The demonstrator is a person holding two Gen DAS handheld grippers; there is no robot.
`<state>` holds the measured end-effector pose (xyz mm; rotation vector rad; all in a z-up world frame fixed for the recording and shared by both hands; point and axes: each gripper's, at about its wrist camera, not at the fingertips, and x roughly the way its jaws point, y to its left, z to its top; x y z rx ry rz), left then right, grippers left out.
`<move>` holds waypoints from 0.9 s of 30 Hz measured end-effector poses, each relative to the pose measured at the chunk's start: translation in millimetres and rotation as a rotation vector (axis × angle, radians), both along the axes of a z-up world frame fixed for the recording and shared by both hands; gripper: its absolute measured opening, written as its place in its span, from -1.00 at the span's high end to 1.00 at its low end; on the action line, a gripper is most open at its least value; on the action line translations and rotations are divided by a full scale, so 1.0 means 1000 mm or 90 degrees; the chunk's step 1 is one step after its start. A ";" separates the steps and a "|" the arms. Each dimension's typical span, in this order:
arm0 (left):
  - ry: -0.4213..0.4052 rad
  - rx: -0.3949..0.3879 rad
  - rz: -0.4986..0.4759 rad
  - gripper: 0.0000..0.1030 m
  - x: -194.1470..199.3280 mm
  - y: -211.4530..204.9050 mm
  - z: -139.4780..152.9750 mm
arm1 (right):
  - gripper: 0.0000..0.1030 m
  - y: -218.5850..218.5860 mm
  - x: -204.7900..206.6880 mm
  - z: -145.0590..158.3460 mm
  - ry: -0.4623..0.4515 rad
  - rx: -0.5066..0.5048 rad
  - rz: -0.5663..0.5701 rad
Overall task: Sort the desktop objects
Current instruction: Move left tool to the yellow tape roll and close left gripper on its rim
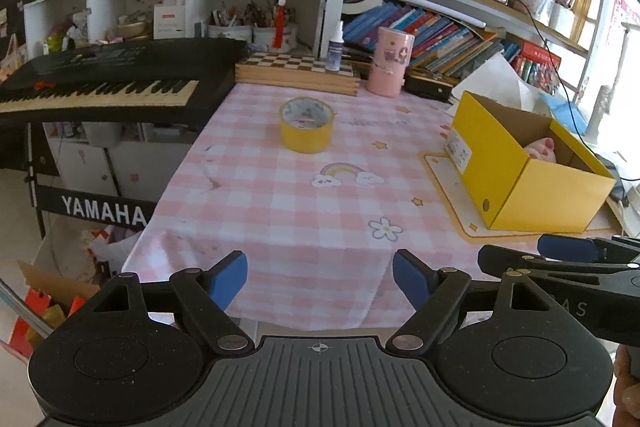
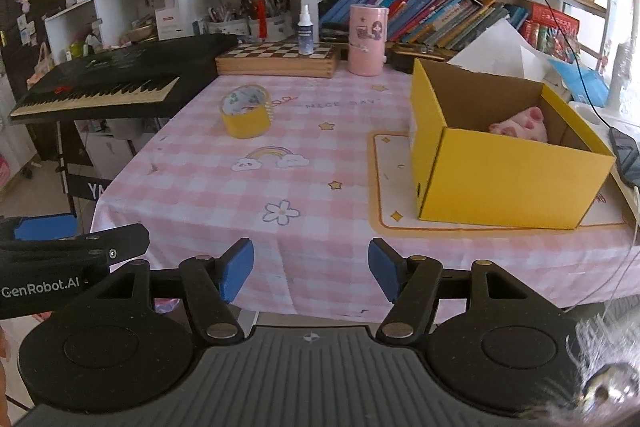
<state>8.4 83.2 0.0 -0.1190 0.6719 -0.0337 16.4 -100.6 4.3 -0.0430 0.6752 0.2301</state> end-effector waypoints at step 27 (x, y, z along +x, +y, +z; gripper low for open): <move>0.031 0.053 0.012 -0.62 0.126 0.001 -0.017 | -0.21 0.012 0.135 -0.011 0.020 0.029 0.002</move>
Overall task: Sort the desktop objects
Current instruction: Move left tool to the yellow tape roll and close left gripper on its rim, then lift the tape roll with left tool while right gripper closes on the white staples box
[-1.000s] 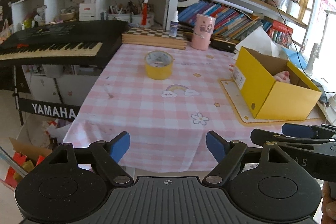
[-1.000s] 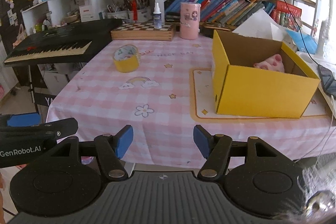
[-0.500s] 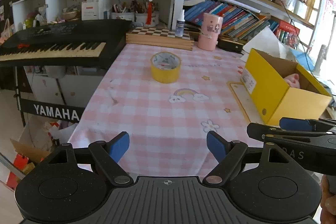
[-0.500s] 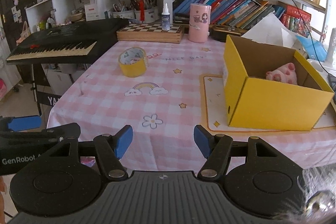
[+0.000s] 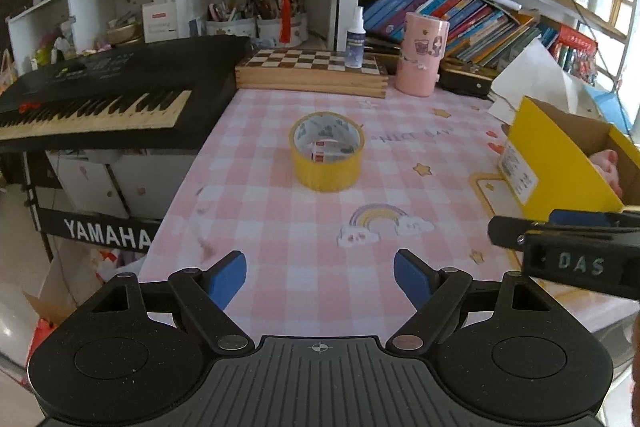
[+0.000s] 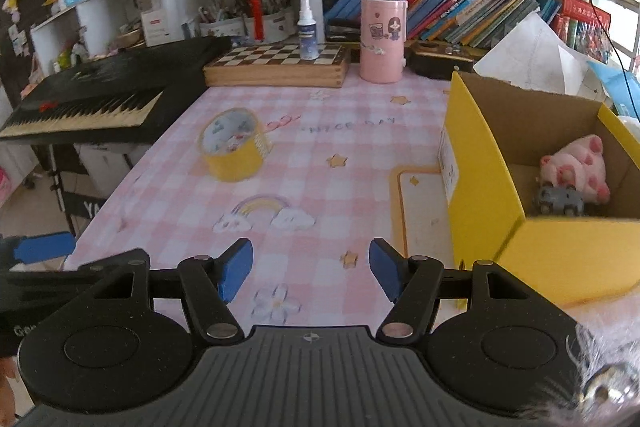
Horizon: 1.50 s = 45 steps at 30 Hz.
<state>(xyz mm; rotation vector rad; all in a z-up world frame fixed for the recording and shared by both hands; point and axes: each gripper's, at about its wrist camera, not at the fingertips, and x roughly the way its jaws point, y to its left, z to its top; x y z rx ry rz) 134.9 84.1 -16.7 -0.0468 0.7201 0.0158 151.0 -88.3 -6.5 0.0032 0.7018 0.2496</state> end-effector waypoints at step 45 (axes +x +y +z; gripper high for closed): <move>-0.003 -0.051 0.114 -0.65 0.126 0.048 -0.017 | -0.37 0.035 0.178 -0.022 0.036 -0.004 0.074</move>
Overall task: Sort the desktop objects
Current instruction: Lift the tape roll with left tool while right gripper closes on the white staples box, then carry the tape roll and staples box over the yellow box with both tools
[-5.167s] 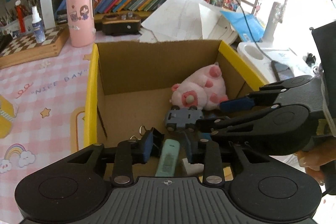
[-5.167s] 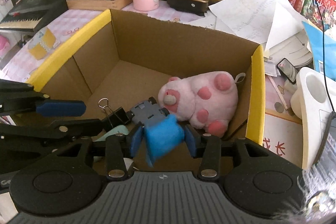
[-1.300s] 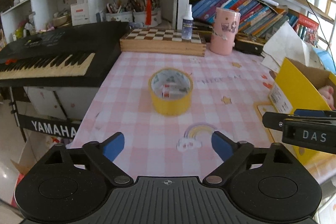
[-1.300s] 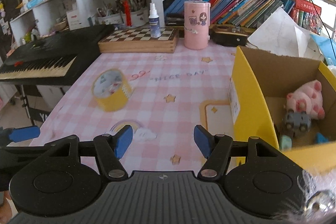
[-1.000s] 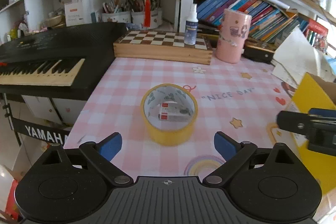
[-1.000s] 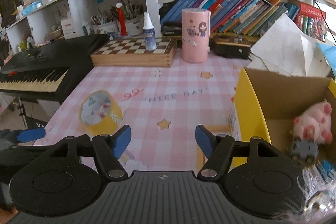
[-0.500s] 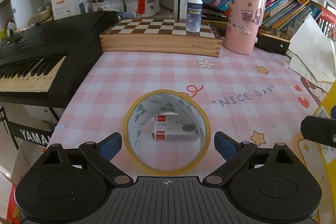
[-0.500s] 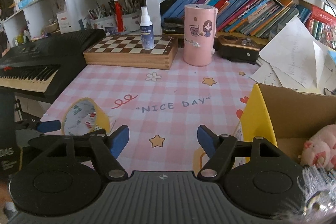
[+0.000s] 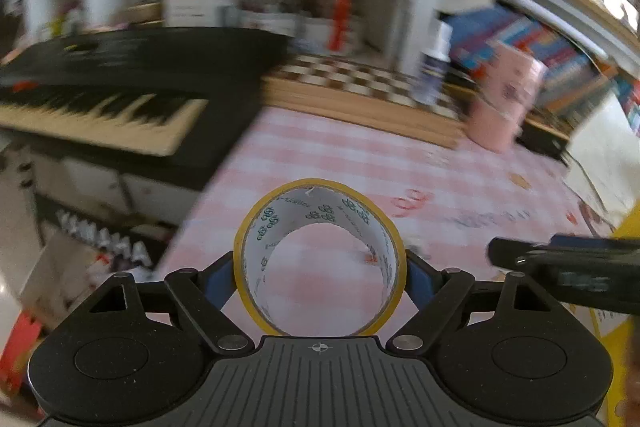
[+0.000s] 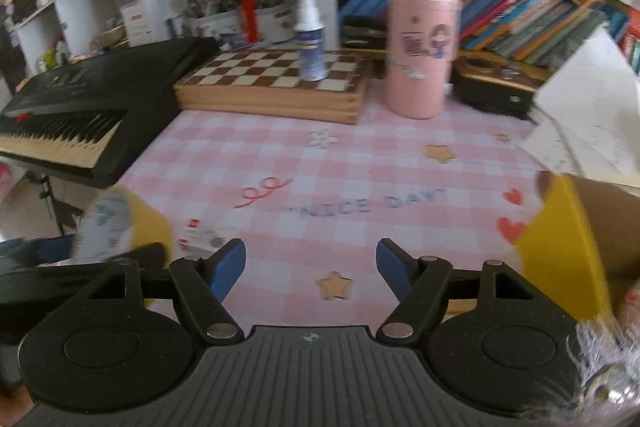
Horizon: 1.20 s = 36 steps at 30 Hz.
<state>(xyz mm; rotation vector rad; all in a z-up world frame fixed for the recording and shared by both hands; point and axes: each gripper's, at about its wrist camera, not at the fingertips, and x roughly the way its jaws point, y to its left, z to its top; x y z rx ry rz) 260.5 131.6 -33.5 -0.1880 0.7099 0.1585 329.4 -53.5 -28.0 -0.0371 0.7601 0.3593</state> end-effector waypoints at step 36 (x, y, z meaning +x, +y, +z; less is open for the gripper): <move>-0.064 -0.021 0.020 -0.65 -0.096 0.012 0.047 | -0.09 0.040 -0.030 0.007 -0.095 0.000 0.005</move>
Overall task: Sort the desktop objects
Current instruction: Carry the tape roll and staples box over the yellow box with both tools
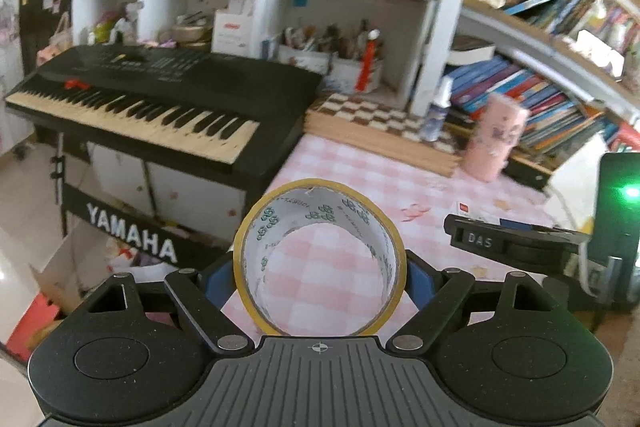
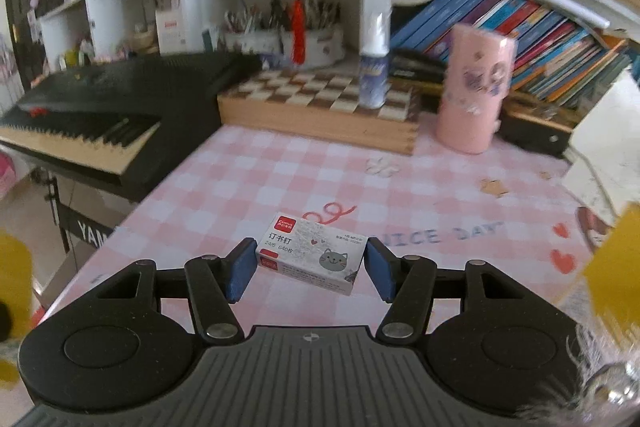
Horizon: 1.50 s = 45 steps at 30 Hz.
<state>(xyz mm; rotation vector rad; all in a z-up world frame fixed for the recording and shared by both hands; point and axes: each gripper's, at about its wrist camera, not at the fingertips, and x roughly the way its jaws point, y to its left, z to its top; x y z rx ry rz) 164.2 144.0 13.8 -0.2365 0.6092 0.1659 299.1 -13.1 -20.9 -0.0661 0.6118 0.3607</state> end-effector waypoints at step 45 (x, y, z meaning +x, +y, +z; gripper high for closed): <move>-0.024 -0.018 -0.418 -0.65 -0.143 -0.184 0.010 | -0.09 -0.225 -0.311 0.023 0.038 0.056 -0.310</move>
